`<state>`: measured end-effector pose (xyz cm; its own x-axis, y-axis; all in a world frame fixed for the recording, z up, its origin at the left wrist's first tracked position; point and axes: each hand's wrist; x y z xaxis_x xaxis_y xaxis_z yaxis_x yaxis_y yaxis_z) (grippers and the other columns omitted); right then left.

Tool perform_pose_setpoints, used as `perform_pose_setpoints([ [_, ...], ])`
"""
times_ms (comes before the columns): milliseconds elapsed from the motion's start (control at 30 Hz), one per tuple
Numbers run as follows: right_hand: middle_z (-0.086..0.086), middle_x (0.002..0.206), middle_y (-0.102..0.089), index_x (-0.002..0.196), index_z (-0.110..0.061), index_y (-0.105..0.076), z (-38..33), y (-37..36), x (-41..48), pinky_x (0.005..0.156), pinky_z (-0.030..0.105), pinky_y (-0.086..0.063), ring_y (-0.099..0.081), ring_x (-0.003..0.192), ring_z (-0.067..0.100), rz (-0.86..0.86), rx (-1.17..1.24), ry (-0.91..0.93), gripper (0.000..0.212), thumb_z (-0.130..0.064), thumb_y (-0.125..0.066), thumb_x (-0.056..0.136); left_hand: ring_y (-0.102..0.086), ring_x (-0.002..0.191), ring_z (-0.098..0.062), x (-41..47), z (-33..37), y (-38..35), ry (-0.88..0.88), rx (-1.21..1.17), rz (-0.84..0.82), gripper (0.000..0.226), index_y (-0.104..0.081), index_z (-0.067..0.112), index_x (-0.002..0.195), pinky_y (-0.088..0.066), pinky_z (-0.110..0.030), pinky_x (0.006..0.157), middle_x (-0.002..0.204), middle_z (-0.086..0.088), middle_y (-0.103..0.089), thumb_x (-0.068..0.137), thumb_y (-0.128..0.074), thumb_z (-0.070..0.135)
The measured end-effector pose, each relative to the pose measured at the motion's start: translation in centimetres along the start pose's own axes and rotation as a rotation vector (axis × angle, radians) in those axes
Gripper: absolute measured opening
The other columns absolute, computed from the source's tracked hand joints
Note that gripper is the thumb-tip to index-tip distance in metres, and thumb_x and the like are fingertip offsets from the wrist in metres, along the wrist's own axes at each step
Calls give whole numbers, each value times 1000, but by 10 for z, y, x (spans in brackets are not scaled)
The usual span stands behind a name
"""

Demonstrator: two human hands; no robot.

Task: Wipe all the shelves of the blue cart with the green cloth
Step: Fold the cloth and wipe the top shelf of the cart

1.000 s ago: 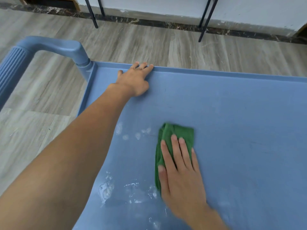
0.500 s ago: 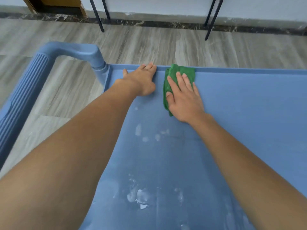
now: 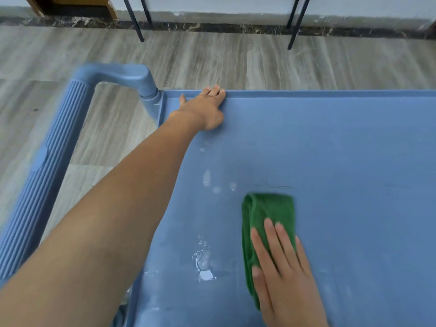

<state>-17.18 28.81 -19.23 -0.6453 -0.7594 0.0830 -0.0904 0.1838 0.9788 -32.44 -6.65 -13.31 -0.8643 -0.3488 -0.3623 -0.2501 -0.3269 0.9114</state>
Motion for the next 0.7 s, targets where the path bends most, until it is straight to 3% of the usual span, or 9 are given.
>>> perform_pose_setpoints([
  [100,11,140,-55,127,-18,-65,-10,-3,-33,98,50,-41,-45,133,26,49,-118,-31,54,-35,-27,94,5,157,-13,1,-3,8,-1,25,-28,70,-6,31,162,3,-67,121,171,9,2,99,-32,15],
  [233,11,137,-58,125,-20,-67,-14,-5,-34,96,50,-43,-47,131,27,55,-147,-62,54,-37,-26,94,5,157,-17,-1,-14,11,21,9,-26,77,-9,40,161,4,-68,120,172,2,0,95,-37,13],
  [367,10,148,-48,135,-19,-58,-15,-5,-8,103,53,-39,-40,138,27,28,-74,-64,53,-35,-33,92,1,157,-20,-2,-26,9,39,-4,29,77,-11,38,161,-4,-68,119,171,0,-5,93,-39,14],
  [500,8,161,-27,151,-19,-38,-13,-3,41,113,54,-29,-24,149,27,-39,66,-39,56,-35,-30,98,-5,156,-29,0,-36,4,92,28,75,77,-12,37,160,-11,-68,118,170,1,-10,90,-38,16],
  [633,6,166,-11,156,-20,-23,-12,-7,112,119,54,-20,-6,153,24,-97,34,-20,58,-36,-26,101,-19,149,-25,1,-47,4,45,23,87,75,-17,32,159,-19,-67,115,160,3,-29,89,-37,16],
  [700,5,166,-7,157,-21,-20,-11,-12,150,121,51,-14,-3,153,23,-88,22,-39,58,-37,-24,101,-19,150,-23,0,-51,6,27,26,84,76,-16,31,160,-20,-67,115,160,5,-29,89,-37,15],
])
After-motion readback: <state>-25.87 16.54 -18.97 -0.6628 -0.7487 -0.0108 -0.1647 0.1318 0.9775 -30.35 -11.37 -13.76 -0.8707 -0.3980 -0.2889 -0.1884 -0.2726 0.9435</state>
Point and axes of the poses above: each hand's wrist, its own x-axis towards the middle knuckle, its own y-axis out of the back of the hand, z = x × y
